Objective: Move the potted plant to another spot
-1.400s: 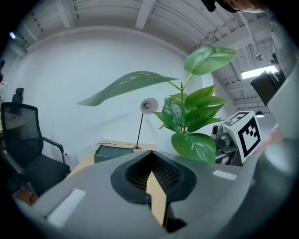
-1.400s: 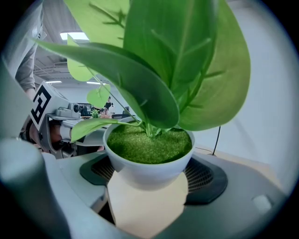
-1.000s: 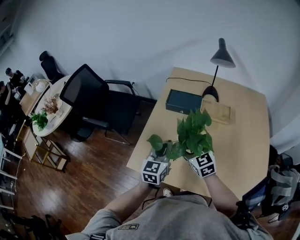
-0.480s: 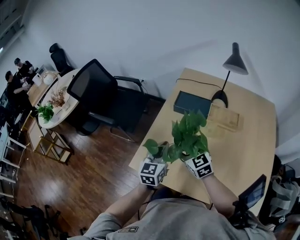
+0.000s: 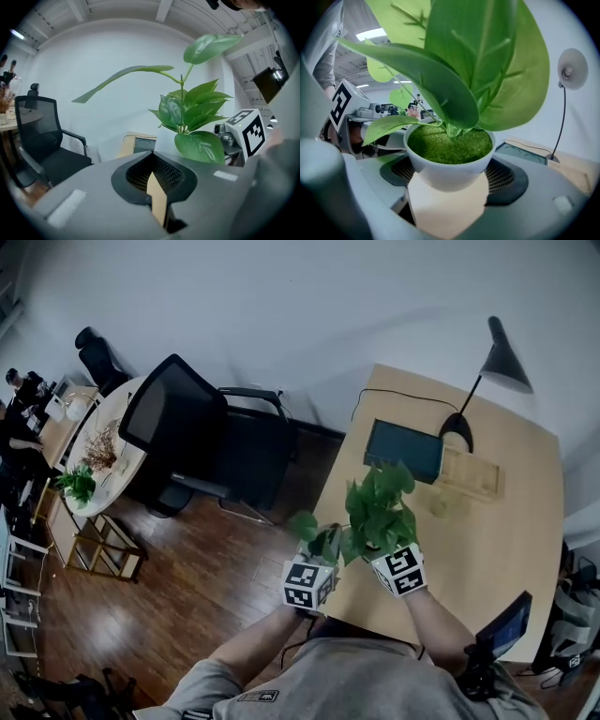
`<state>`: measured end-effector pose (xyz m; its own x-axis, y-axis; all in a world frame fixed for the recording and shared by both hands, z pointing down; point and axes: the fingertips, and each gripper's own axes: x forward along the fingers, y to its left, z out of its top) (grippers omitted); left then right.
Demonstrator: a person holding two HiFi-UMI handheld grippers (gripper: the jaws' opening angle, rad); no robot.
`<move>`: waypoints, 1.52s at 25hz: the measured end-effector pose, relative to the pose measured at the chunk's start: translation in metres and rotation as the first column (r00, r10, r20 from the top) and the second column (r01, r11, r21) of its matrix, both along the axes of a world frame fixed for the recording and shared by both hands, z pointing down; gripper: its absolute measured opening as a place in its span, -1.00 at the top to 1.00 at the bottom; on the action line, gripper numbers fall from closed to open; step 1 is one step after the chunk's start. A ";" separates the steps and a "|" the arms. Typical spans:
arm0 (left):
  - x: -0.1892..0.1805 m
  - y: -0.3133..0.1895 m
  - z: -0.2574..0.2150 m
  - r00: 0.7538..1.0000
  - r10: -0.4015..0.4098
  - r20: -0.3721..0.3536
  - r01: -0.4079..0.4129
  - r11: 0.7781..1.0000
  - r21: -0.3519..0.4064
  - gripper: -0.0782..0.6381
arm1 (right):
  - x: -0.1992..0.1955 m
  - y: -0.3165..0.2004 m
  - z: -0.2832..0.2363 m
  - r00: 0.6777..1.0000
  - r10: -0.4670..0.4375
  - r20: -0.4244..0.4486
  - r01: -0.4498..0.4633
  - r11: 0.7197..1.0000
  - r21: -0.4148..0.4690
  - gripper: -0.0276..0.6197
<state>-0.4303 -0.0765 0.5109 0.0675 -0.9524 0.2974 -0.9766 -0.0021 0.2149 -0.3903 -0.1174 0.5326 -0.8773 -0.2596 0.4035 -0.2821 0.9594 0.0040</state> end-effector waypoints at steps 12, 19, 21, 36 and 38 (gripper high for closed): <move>-0.028 -0.033 0.043 0.994 0.106 -0.039 -0.108 0.992 -0.063 0.80 | -0.024 -0.030 0.048 0.992 0.111 -0.063 -0.114 0.992 -0.052 -0.52; -0.027 -0.047 0.077 0.989 0.135 -0.057 -0.141 0.982 -0.127 0.80 | -0.026 -0.045 0.088 0.986 0.130 -0.105 -0.139 0.987 -0.085 -0.52; -0.028 -0.051 0.087 0.989 0.136 -0.062 -0.143 0.979 -0.142 0.80 | -0.028 -0.048 0.099 0.985 0.130 -0.112 -0.141 0.985 -0.098 -0.52; -0.047 -0.063 0.128 0.989 0.118 -0.087 -0.134 0.969 -0.207 0.80 | -0.054 -0.057 0.146 0.984 0.107 -0.146 -0.124 0.986 -0.115 -0.52; -0.047 -0.062 0.131 0.989 0.120 -0.090 -0.137 0.968 -0.212 0.80 | -0.056 -0.057 0.147 0.984 0.106 -0.144 -0.122 0.987 -0.105 -0.52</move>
